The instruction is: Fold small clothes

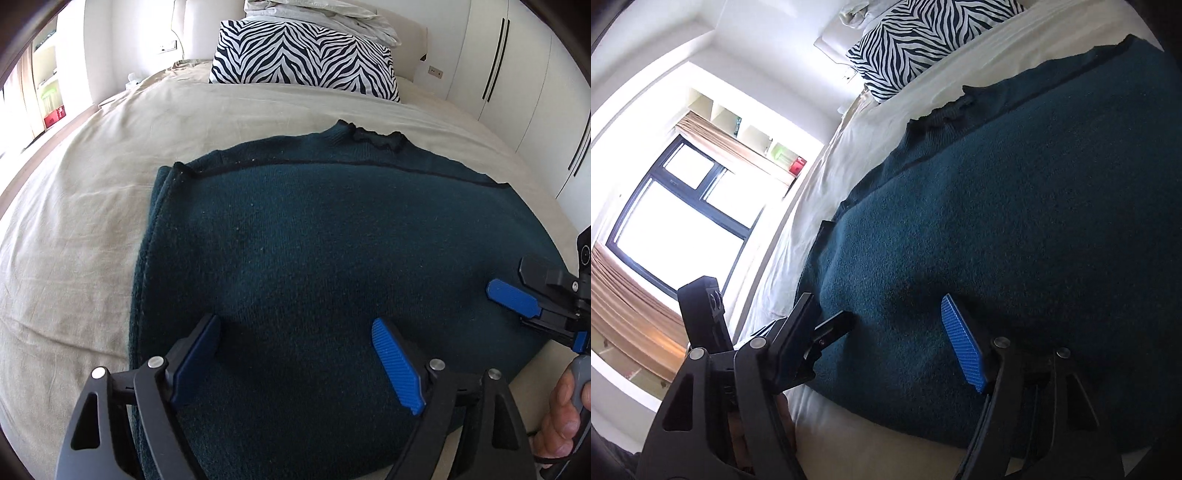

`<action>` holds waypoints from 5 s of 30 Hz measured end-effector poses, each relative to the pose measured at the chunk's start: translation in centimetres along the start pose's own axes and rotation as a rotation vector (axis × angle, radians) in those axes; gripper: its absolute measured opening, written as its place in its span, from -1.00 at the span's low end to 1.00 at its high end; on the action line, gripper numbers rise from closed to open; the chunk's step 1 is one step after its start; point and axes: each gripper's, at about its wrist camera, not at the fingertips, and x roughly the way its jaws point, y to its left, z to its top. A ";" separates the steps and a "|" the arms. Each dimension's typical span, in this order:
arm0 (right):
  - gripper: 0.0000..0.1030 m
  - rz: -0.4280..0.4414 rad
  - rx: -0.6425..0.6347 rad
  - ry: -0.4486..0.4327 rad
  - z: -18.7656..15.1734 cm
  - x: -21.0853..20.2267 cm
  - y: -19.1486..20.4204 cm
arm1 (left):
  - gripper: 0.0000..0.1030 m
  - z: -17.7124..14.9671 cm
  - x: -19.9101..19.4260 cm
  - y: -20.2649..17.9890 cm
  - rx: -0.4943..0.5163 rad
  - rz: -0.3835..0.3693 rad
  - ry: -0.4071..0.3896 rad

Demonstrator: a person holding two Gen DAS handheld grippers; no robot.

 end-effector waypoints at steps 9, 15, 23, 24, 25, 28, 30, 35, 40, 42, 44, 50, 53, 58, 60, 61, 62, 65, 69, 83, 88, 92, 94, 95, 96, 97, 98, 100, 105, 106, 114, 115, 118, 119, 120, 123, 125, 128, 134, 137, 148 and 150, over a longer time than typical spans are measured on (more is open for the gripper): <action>0.08 -0.117 0.223 -0.312 0.4 -14.1 -9.2 | 0.74 -0.4 0.2 0.0 0.002 -0.017 -0.019; 0.13 -0.155 0.310 -0.440 -1.7 -19.5 -12.1 | 0.78 -0.5 0.3 0.0 0.003 -0.023 -0.030; 0.18 -0.206 0.252 -0.444 -3.5 -21.2 -9.8 | 0.76 -0.8 -3.5 3.9 -0.167 -0.178 -0.077; 0.18 -0.199 0.225 -0.436 -3.7 -21.2 -9.0 | 0.76 -1.1 -4.7 5.2 -0.210 -0.179 -0.107; 0.18 -0.195 0.199 -0.426 -3.6 -20.8 -8.0 | 0.76 -1.5 -5.8 6.4 -0.247 -0.174 -0.131; 0.20 -0.163 0.150 -0.374 -3.0 -19.3 -6.0 | 0.74 -2.4 -6.2 10.1 -0.363 -0.205 -0.109; 0.20 -0.127 0.134 -0.330 -2.6 -17.8 -4.8 | 0.57 -2.6 -4.6 12.4 -0.461 -0.278 -0.037; 0.20 -0.052 0.059 -0.210 -1.3 -13.1 -0.9 | 0.47 -2.7 -2.1 14.3 -0.607 -0.463 0.063; 0.20 0.000 -0.005 -0.078 0.2 -8.2 2.8 | 0.47 -2.0 -0.1 13.2 -0.641 -0.549 0.162; 0.20 0.027 -0.015 -0.021 0.8 -6.3 4.3 | 0.47 -2.0 0.2 13.2 -0.675 -0.574 0.178; 0.20 0.047 -0.036 0.035 1.4 -4.2 5.8 | 0.46 -1.9 0.5 13.1 -0.697 -0.612 0.200; 0.20 0.077 -0.055 0.147 3.8 3.0 8.3 | -0.36 -2.0 1.8 12.5 -0.702 -0.660 0.260; 0.20 0.067 -0.051 0.207 4.1 6.3 8.6 | -0.75 -2.6 2.3 13.4 -0.746 -0.681 0.239; 0.17 -0.021 -0.003 0.280 3.8 10.4 5.8 | -0.77 -2.6 1.8 13.7 -0.751 -0.692 0.200; 0.17 0.015 0.006 0.249 3.7 10.4 5.1 | -0.77 -2.0 1.2 13.4 -0.735 -0.695 0.184; 0.17 0.028 0.017 0.249 3.8 10.2 4.9 | -0.77 -1.4 0.8 13.1 -0.724 -0.699 0.173; 0.17 0.043 0.029 0.250 3.9 10.1 4.8 | -0.77 -0.8 0.3 12.8 -0.710 -0.705 0.161; 0.17 0.118 0.102 0.242 4.5 9.1 4.0 | -0.78 1.6 -1.4 10.9 -0.652 -0.711 0.128; 0.19 0.241 0.241 0.178 6.3 6.3 1.5 | -0.77 5.0 -4.0 6.5 -0.535 -0.723 0.092; 0.50 0.385 0.505 -0.039 11.6 -7.1 -11.7 | -0.19 7.4 3.8 -16.0 -0.176 -0.791 0.231; 0.50 0.399 0.479 -0.019 12.4 -7.5 -12.8 | 0.20 7.4 0.6 -14.0 -0.149 -0.822 0.129; 0.47 0.254 0.384 0.058 12.6 -5.6 -11.2 | 0.22 7.7 -0.6 -10.6 -0.181 -0.800 0.078; 0.39 0.157 0.310 0.114 12.7 -4.5 -9.9 | 0.22 6.3 -1.0 -9.1 -0.210 -0.785 0.085; 0.24 0.109 0.279 0.144 12.7 -4.0 -9.4 | 0.22 6.3 -0.7 -8.9 -0.226 -0.780 0.091; 0.05 0.063 0.258 0.170 12.6 -3.6 -9.2 | 0.22 6.0 -0.6 -8.4 -0.240 -0.779 0.096; -0.08 0.029 0.249 0.186 12.5 -3.3 -9.1 | 0.22 5.7 -0.6 -8.1 -0.247 -0.779 0.100; -0.32 0.003 0.244 0.194 12.4 -3.2 -9.2 | 0.22 5.5 -0.6 -8.0 -0.250 -0.779 0.103; -0.61 -0.040 0.239 0.185 12.4 -3.5 -9.4 | 0.22 5.5 -0.6 -7.9 -0.246 -0.784 0.104; -0.73 -0.120 0.152 0.125 12.8 -5.7 -8.2 | 0.22 5.8 -0.4 -8.6 -0.221 -0.781 0.102; -0.73 -0.130 0.133 0.108 13.1 -6.5 -7.8 | 0.22 6.0 -0.5 -8.8 -0.217 -0.780 0.100; -0.73 -0.194 0.104 0.033 14.2 -13.6 -8.7 | 0.27 7.2 -0.5 -12.3 -0.149 -0.769 0.096; -0.73 -0.200 0.109 0.026 14.0 -14.3 -9.1 | 0.27 7.3 -0.5 -12.7 -0.138 -0.768 0.097; -0.73 -0.209 0.137 0.017 13.3 -15.7 -11.1 | 0.27 7.7 -0.1 -13.8 -0.106 -0.758 0.102; -0.73 -0.221 0.148 0.026 12.8 -15.6 -11.9 | 0.27 7.8 0.1 -14.1 -0.099 -0.755 0.106; -0.73 -0.238 0.156 0.036 12.4 -15.5 -12.7 | 0.27 7.9 0.3 -14.5 -0.092 -0.750 0.111; -0.73 -0.211 0.201 0.053 11.7 -13.7 -15.1 | 0.27 8.2 0.8 -15.4 -0.068 -0.719 0.119; -0.74 -0.179 0.227 0.041 11.5 -13.9 -15.9 | 0.27 8.7 0.9 -16.0 -0.044 -0.696 0.108; -0.74 -0.165 0.225 0.031 11.1 -14.3 -15.9 | 0.27 9.6 0.9 -16.9 -0.012 -0.656 0.078; -0.62 -0.254 0.241 0.000 11.2 -15.6 -14.1 | 0.27 10.0 4.1 -18.6 0.054 -0.591 0.123; -0.59 -0.341 0.151 -0.075 13.0 -17.3 -11.3 | 0.27 9.8 3.9 -18.0 0.041 -0.602 0.118; -0.09 -0.125 0.238 0.044 18.1 -8.8 -12.3 | 0.25 16.2 8.8 -18.7 0.055 -0.529 0.180; -0.42 -0.127 0.229 0.011 18.0 -9.1 -13.5 | 0.15 16.0 10.4 -18.2 0.030 -0.516 0.192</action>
